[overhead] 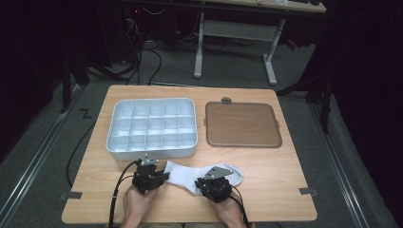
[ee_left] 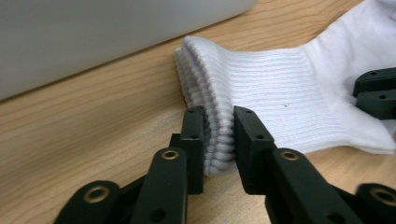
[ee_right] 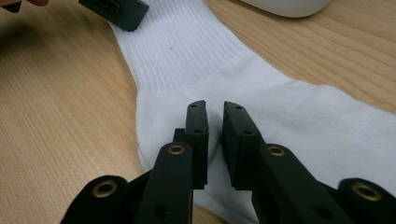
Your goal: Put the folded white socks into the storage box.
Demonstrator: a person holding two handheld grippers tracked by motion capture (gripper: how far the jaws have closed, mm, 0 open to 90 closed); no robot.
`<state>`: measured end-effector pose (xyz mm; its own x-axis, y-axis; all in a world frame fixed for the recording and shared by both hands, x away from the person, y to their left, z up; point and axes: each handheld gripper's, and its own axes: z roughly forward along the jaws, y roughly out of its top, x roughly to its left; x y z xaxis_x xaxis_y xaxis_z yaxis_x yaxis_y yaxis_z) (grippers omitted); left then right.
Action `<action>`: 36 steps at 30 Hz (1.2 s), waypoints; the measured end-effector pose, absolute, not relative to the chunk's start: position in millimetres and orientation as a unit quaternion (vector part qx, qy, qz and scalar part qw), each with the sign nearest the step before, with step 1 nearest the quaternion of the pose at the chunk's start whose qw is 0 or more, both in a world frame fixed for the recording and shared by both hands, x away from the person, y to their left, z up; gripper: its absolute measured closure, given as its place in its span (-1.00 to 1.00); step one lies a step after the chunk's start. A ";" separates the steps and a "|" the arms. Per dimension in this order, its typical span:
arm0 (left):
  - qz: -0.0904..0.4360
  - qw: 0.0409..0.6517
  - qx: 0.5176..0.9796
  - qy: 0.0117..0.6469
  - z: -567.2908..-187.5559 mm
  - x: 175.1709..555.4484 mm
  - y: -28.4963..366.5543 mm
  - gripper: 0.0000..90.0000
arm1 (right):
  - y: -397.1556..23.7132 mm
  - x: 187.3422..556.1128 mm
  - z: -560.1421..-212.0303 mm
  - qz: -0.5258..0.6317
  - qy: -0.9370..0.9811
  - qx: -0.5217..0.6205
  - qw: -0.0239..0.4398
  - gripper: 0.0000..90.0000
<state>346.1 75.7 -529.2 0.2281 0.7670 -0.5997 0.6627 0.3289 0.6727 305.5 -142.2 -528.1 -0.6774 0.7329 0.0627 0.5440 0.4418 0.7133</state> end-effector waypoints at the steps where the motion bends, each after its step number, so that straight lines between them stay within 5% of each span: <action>1: 0.045 0.532 0.576 0.619 -529.0 346.1 76.7 0.72 | -142.0 305.0 -528.3 0.368 0.839 0.380 0.130 0.80; 36: -0.024 0.625 0.543 0.560 -465.1 337.4 89.9 0.78 | -113.0 300.2 -530.8 0.377 0.844 0.361 0.125 0.80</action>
